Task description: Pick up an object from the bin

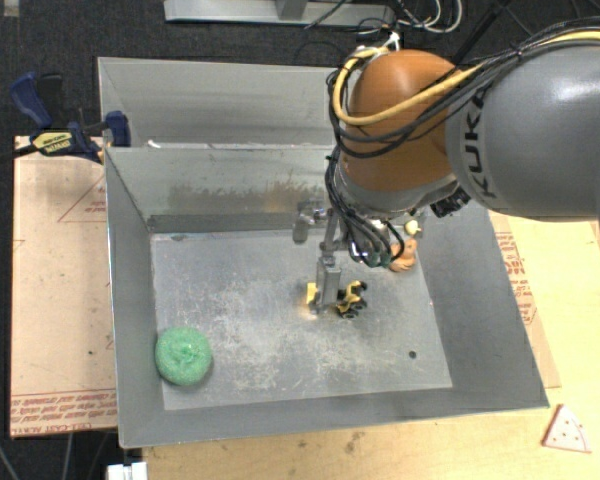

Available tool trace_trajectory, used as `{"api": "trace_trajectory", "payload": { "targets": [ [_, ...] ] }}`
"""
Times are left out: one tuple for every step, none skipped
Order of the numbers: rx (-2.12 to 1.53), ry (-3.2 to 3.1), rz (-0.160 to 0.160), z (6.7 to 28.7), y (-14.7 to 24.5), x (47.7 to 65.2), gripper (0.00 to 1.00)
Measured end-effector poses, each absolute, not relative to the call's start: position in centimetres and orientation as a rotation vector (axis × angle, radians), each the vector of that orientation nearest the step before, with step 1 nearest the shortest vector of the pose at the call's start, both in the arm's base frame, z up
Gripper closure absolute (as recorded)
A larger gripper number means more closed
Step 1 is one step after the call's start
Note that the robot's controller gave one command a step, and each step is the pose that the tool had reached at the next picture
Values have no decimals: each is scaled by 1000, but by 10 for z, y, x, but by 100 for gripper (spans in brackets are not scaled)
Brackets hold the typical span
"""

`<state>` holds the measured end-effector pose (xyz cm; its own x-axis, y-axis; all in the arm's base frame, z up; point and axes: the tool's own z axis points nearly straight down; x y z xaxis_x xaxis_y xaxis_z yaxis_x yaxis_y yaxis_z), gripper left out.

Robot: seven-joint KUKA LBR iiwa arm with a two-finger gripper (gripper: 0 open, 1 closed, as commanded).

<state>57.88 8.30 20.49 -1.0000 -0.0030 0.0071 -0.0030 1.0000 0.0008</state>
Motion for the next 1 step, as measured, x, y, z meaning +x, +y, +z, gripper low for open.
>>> {"api": "trace_trajectory", "payload": {
  "targets": [
    [2,-3142,-2,209,83,580,0]
  ]
}}
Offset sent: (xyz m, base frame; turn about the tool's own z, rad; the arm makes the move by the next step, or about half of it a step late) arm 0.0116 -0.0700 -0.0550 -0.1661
